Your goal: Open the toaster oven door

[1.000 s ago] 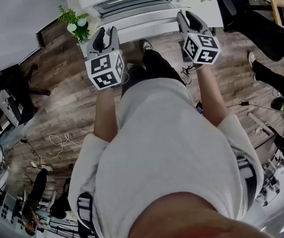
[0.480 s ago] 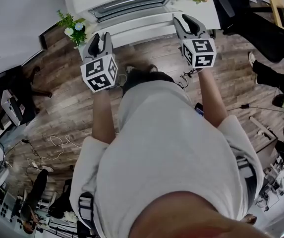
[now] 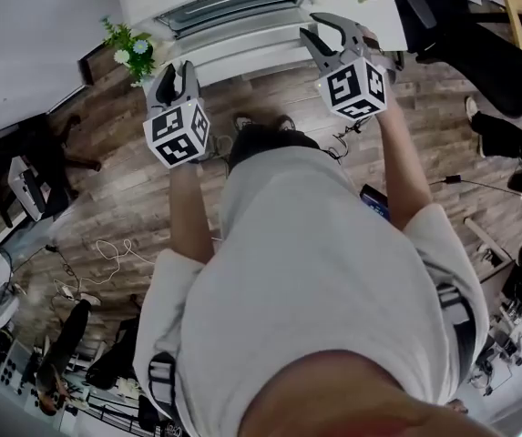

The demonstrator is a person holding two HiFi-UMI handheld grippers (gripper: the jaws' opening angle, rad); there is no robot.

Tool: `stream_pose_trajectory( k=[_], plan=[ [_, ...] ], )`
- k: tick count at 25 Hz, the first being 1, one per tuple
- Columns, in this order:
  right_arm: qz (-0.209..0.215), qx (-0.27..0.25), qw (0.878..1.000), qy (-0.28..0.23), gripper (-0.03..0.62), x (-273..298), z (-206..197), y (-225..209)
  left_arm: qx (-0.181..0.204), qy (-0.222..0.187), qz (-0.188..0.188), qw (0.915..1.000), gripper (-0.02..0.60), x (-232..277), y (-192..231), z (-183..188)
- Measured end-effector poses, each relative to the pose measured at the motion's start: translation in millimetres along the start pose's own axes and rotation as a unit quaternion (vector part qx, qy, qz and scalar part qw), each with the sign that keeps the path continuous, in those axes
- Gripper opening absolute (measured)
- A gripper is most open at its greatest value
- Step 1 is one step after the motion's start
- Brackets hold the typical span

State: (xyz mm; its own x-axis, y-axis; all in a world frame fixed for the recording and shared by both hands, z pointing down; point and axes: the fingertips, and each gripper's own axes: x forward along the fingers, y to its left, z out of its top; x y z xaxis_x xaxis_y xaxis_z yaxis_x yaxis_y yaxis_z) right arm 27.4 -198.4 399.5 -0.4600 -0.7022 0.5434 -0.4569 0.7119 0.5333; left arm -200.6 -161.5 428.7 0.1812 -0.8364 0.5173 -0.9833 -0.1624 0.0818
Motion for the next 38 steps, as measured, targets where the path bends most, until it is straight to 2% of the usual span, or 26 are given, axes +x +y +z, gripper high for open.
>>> stream_pose_trajectory(
  k=[7,10,13,17,24,29,34,38],
  plan=[
    [0.01,-0.063,0.998,0.024,0.131,12.4,-4.4,7.4,0.002,-0.001,0.004,1.0,0.129,0.6,-0.6,2.6],
    [0.008,-0.071,0.997,0.029,0.078,13.1,-8.6,10.5,0.009,0.003,0.007,0.9999,0.129,-0.1,-0.9,1.4],
    [0.008,-0.072,0.997,0.026,0.077,11.8,-7.9,14.0,0.055,0.014,0.012,0.9983,0.13,-5.8,1.0,-0.1],
    [0.002,-0.068,0.998,0.016,0.077,10.1,-9.6,12.3,0.139,0.029,0.042,0.989,0.132,-18.7,0.6,2.0],
    [0.0,-0.057,0.998,-0.011,0.08,8.4,-10.2,10.2,0.266,0.025,0.08,0.9602,0.138,-24.7,-5.0,23.1],
    [0.001,-0.051,0.999,-0.016,0.08,9.2,-7.6,11.2,0.365,0.045,0.071,0.9273,0.141,-7.3,-17.1,27.3],
    [-0.004,-0.058,0.998,-0.018,0.08,10.7,-6.2,9.4,0.398,0.064,0.05,0.914,0.14,7.8,-23.8,16.6],
    [-0.007,-0.052,0.999,-0.014,0.081,7.9,-7.6,9.5,0.453,0.079,0.051,0.8864,0.106,13.5,-25.5,13.0]
  ],
)
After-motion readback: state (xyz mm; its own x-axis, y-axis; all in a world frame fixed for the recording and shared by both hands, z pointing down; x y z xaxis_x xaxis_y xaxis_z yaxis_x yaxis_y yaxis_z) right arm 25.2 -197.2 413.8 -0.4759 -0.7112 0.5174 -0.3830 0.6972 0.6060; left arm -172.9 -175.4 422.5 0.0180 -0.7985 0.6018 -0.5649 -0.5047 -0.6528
